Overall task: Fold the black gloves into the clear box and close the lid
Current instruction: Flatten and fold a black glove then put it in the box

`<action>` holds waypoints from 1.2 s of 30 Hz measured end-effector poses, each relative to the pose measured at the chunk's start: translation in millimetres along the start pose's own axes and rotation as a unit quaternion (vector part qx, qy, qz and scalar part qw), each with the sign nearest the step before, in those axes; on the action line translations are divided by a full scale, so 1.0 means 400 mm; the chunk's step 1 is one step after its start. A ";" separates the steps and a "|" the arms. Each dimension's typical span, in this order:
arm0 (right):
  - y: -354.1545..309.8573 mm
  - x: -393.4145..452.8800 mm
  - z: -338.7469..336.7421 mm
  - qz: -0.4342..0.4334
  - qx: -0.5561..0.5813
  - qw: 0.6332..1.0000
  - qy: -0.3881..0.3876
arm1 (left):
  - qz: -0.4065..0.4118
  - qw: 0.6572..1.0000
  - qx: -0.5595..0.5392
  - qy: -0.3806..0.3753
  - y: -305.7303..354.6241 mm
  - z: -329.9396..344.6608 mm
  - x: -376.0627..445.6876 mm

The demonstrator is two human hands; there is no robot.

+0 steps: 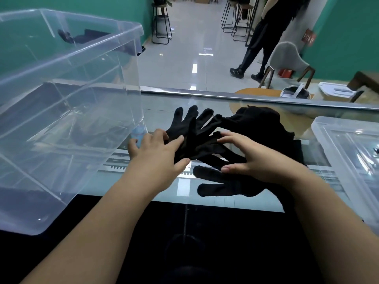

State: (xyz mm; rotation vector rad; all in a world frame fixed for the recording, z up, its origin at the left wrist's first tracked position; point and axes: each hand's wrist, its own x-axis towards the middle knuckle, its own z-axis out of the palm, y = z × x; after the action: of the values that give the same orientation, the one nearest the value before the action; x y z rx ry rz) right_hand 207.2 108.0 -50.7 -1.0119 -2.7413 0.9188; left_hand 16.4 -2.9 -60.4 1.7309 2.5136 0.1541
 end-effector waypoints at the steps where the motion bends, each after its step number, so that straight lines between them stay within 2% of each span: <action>1: 0.004 -0.009 -0.014 0.016 -0.009 1.000 -0.013 | 0.003 1.000 0.000 0.001 0.004 -0.002 -0.002; 5: -0.002 -0.031 -0.048 0.070 -0.107 0.992 -0.008 | 0.011 1.000 -0.019 0.003 0.030 -0.005 -0.019; 7: -0.024 -0.034 -0.042 0.084 -0.175 0.980 0.035 | 0.001 1.000 -0.028 0.004 0.045 -0.008 -0.027; 9: -0.051 -0.034 -0.023 0.064 -0.191 0.975 0.092 | -0.008 1.000 -0.024 0.005 0.057 -0.016 -0.029; 11: -0.071 -0.036 0.000 0.046 -0.128 0.982 0.129 | 0.008 0.999 -0.022 0.025 0.061 -0.021 -0.027; 14: -0.092 -0.027 0.028 0.083 0.025 0.987 0.132 | 0.088 0.994 -0.049 0.053 0.055 -0.007 -0.017; 17: -0.097 -0.005 0.035 0.155 0.138 0.970 0.130 | 0.128 0.988 -0.084 0.005 0.051 0.012 -0.013; 19: -0.095 0.016 0.029 0.195 0.197 0.953 0.126 | 0.133 0.983 -0.123 0.012 0.052 0.018 -0.008; 21: -0.091 0.034 0.020 0.213 0.221 0.944 0.124 | 0.103 0.975 -0.178 0.081 0.047 0.017 -0.001; 23: -0.084 0.047 0.017 0.221 0.201 0.947 0.120 | 0.011 0.968 -0.203 0.148 0.024 0.013 0.013; 25: -0.078 0.054 0.023 0.225 0.174 0.949 0.133 | -0.108 0.967 -0.187 0.136 -0.008 0.010 0.031; 27: -0.078 0.057 0.033 0.208 0.113 0.953 0.189 | -0.174 0.966 -0.169 0.089 -0.036 0.014 0.051; 29: -0.090 0.059 0.038 0.174 0.057 0.949 0.257 | -0.178 0.964 -0.182 0.077 -0.052 0.023 0.070; 30: -0.098 0.061 0.040 0.165 0.052 0.948 0.266 | -0.172 0.962 -0.200 0.076 -0.054 0.024 0.075; 33: -0.100 0.077 0.051 0.166 0.045 0.960 0.222 | -0.168 0.952 -0.242 0.085 -0.048 0.020 0.076; 36: -0.086 0.089 0.057 0.169 0.059 0.956 0.232 | -0.167 0.950 -0.241 0.106 -0.037 0.020 0.068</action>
State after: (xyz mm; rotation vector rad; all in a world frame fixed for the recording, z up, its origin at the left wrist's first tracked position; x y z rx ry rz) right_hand 154.0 97.6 -54.6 -1.4822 -2.1429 0.7462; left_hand -6.0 17.7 -70.8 1.1376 2.5680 0.8826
